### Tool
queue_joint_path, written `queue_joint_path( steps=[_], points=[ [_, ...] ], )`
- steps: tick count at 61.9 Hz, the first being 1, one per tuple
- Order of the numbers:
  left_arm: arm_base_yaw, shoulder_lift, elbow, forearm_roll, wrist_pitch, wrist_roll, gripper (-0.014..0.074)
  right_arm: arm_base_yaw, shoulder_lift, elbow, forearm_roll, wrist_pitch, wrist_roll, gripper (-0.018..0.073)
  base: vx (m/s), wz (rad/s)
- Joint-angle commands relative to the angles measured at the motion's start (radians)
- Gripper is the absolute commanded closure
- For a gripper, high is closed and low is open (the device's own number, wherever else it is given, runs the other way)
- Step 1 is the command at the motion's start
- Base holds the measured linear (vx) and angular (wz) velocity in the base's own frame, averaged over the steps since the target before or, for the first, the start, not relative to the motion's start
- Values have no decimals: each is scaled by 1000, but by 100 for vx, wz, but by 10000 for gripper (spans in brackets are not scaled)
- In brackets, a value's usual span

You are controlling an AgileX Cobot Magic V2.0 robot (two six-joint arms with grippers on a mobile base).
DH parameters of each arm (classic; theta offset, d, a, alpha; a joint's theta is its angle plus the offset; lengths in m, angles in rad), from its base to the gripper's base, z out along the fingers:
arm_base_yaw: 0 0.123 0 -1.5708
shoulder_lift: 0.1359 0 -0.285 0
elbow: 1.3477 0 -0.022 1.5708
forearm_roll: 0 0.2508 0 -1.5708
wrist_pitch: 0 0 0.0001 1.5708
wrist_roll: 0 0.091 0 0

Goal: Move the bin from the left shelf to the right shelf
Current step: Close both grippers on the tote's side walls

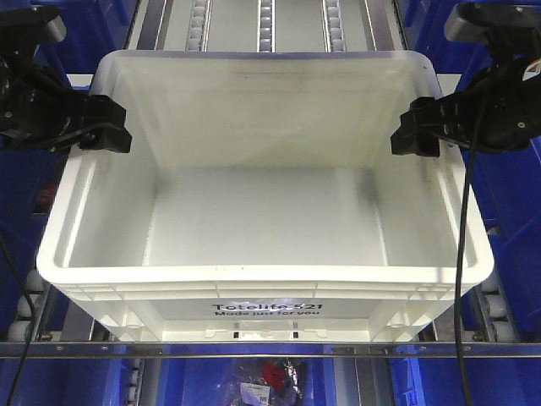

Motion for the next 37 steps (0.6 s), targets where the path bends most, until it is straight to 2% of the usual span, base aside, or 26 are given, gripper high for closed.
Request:
queue_joint_path(
  steps=[1, 37],
  points=[
    [-4, -15, -32, -19, -35, -6, 64, -5, -9, -33, 0, -33, -2, -24, 0, 0],
    [-4, 23, -32, -19, -31, -5, 64, -5, 38, -33, -24, -19, -2, -24, 0, 0]
  ],
)
